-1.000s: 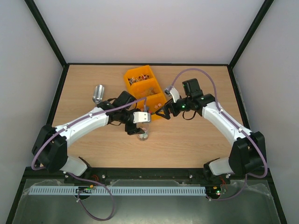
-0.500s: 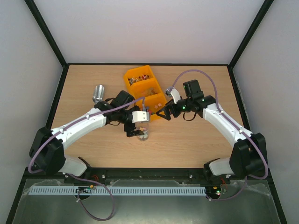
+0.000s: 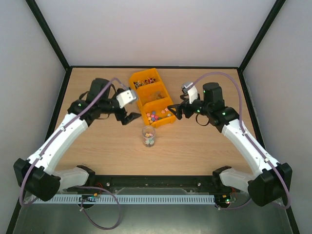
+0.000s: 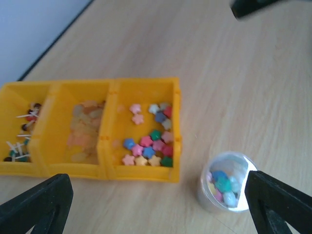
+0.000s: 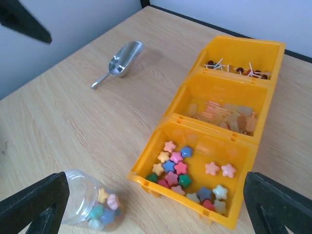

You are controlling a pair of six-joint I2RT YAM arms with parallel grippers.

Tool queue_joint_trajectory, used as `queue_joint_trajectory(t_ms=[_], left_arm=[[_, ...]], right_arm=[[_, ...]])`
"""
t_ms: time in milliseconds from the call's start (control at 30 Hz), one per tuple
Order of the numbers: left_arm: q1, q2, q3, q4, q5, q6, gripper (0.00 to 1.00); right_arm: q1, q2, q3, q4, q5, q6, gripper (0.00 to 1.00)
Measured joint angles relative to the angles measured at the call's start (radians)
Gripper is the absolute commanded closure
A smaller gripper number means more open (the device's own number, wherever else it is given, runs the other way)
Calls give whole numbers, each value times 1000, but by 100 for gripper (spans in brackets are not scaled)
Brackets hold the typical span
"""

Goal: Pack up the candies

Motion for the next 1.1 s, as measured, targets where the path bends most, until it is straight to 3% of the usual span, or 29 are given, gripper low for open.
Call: queue_joint_trajectory(t_ms=[200,333,533,800,1100], left_arm=[[90,137,241,-88,61,-129,0],[163,232,319,-176,96,-177,1],[214,319,343,-310,87,-213,1],[220,395,344,-483,68,-116,0],[241,374,340,-472,45,-82,0]], right_arm=[[0,39,29,-48,-59,6,1],[0,151,78,-162,-64,-69,1],[-6,201,63,-215,-66,-154,2],[-6,369,114,-217,-116,-177,2],[-6,255,27,-161,-128,-184,1]])
